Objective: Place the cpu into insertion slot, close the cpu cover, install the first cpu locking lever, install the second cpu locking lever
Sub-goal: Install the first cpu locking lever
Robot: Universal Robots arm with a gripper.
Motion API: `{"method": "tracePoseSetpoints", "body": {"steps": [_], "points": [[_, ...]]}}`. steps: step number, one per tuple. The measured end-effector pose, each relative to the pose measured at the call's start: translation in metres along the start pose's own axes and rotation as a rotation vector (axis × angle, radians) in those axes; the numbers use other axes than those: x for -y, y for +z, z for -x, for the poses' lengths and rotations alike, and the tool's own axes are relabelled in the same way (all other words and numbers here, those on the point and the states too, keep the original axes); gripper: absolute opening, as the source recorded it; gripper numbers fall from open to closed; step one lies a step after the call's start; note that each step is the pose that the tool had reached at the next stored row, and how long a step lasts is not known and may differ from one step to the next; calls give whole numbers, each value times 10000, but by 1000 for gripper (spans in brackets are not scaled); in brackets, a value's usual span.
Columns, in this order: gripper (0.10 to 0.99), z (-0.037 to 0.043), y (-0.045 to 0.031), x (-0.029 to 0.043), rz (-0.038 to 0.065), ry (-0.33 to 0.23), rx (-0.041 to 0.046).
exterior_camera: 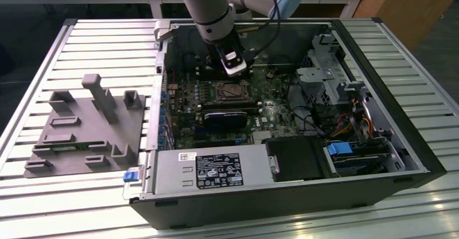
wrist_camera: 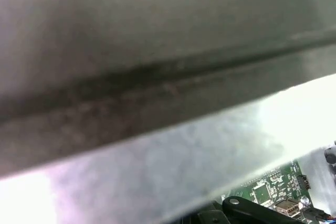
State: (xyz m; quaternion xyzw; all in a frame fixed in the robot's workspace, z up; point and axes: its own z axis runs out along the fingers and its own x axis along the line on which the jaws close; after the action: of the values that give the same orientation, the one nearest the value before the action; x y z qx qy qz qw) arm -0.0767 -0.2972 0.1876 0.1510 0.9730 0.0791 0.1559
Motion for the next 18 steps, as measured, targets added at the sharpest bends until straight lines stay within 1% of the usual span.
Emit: {"method": "tracePoseSetpoints", "body": {"steps": [6, 15, 18], "points": [[102, 13, -42, -9, 3, 0, 1], [102, 59, -199, -42, 2, 0, 1], [102, 70, -236, -50, 2, 1, 1]]}}
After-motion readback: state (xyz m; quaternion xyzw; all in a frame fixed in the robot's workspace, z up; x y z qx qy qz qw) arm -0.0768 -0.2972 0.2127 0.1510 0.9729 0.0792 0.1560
